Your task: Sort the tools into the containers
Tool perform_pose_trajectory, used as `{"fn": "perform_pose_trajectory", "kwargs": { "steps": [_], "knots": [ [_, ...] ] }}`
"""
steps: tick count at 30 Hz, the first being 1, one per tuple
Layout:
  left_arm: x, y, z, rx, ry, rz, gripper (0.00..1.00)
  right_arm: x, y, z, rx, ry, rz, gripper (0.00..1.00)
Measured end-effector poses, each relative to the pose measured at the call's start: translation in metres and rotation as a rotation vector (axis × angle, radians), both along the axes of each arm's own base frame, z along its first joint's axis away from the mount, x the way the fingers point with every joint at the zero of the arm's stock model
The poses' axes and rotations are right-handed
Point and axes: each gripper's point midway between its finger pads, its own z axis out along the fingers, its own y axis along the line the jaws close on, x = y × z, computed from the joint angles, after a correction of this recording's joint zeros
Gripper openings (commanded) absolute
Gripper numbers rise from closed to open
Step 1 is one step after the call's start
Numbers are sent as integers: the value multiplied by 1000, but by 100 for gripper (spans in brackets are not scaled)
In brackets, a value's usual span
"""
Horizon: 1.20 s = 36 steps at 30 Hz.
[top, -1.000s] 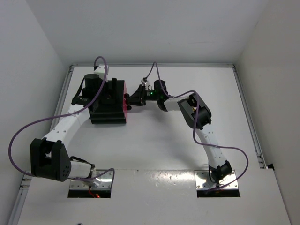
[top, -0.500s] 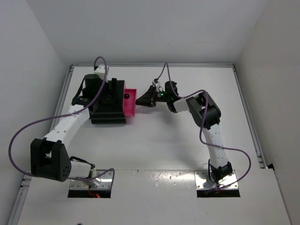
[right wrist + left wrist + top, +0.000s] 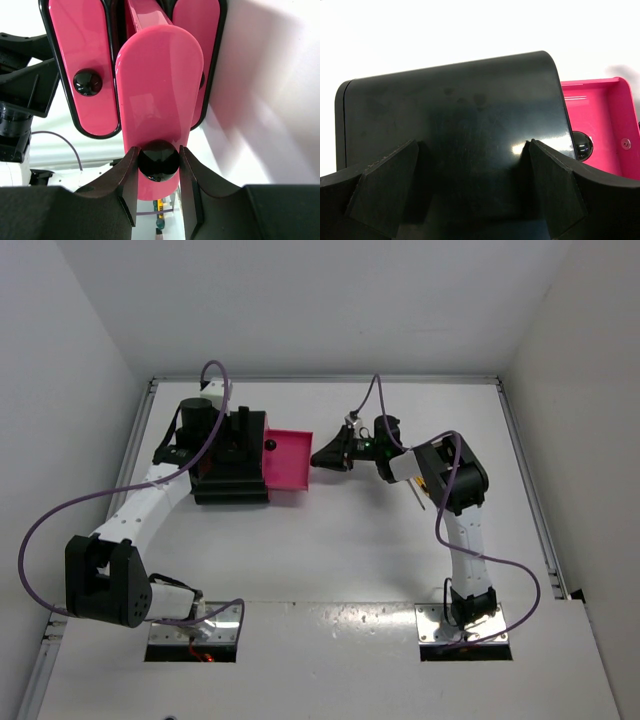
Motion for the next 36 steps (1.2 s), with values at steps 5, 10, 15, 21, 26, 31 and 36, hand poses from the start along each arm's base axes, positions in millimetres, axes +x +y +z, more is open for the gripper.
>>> {"fn": "perform_pose_trajectory", "kwargs": {
  "steps": [5,10,15,21,26,31,36],
  "knots": [
    [0,0,0,0,0,-1,100,1,-1,0,-1,-8,1,16],
    [0,0,0,0,0,0,100,6,0,1,0,-25,8,16],
    [0,0,0,0,0,-1,100,10,-4,-3,-6,-21,0,16],
    [0,0,0,0,-2,-1,100,16,-16,-7,-15,-27,-23,16],
    [0,0,0,-1,-5,-1,100,14,-24,-16,-27,-9,-33,22],
    [1,0,0,-1,-7,-1,100,13,-25,-17,-31,-13,-32,49],
    [1,0,0,-1,-9,0,100,12,-26,-24,-47,9,-38,64]
  ]
}}
